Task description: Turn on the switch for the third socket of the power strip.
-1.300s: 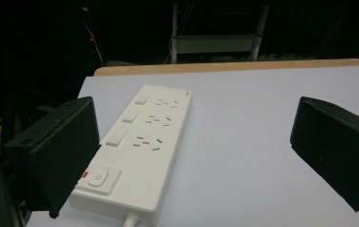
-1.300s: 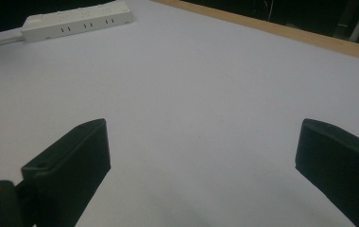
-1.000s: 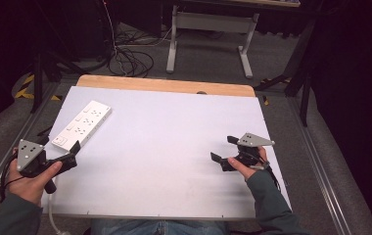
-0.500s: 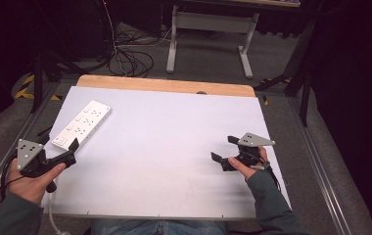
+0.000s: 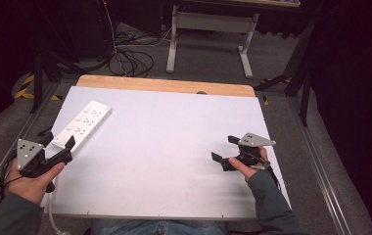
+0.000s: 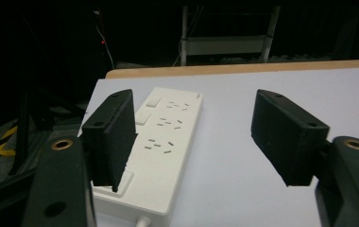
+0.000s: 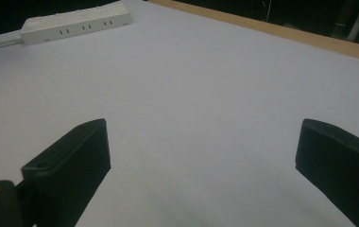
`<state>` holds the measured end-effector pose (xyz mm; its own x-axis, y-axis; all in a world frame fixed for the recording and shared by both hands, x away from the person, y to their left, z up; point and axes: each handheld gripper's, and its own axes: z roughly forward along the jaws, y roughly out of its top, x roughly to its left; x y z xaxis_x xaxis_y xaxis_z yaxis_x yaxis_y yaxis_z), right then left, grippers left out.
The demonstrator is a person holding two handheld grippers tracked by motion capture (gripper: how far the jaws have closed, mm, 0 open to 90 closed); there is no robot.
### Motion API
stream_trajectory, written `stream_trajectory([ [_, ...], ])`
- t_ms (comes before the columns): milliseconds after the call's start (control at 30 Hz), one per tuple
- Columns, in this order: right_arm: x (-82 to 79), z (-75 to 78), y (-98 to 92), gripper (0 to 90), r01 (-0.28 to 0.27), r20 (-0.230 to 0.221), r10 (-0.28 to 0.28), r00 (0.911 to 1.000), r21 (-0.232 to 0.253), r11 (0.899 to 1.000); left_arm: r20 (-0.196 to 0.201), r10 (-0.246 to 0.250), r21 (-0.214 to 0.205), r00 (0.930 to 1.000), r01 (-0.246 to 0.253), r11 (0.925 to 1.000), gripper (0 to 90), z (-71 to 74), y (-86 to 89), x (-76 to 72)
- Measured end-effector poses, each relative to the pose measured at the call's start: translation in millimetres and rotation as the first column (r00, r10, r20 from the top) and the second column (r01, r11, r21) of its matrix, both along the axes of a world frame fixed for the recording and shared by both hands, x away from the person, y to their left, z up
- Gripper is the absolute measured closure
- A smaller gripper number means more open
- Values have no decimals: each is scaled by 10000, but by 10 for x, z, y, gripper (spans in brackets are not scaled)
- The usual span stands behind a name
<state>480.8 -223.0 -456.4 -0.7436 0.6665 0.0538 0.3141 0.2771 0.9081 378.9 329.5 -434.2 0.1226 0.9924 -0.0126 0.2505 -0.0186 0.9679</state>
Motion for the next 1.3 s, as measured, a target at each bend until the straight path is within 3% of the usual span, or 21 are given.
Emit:
stream_trajectory([
  [100, 1, 1, 1, 43, -13, 7, 13, 10000, 8, 10000, -46, -27, -24, 10000, 27, 10000, 375, -1, 3, -3],
  [533, -2, -5, 9, 42, -54, -46, 54, 10000, -57, 10000, -125, -359, 34, 9993, 360, 9993, 676, 55, 52, -27],
  [833, 7, -15, 8, 43, -27, -79, 26, 10000, -133, 9999, -327, -431, -470, 9985, 415, 9980, 879, 109, 84, -49],
  [933, 9, -19, 15, 43, -40, -100, 39, 9999, -126, 9999, -472, -513, -464, 9976, 491, 9977, 899, 135, 88, -51],
  [1067, 3, -16, 13, 43, -37, -80, 36, 10000, -135, 9999, -367, -499, -178, 9981, 493, 9986, 900, 170, 73, -43],
  [1300, 5, -22, 15, 44, 6, -140, -8, 9999, -154, 9999, -382, -380, -80, 9985, 377, 9993, 900, 182, 63, 11],
])
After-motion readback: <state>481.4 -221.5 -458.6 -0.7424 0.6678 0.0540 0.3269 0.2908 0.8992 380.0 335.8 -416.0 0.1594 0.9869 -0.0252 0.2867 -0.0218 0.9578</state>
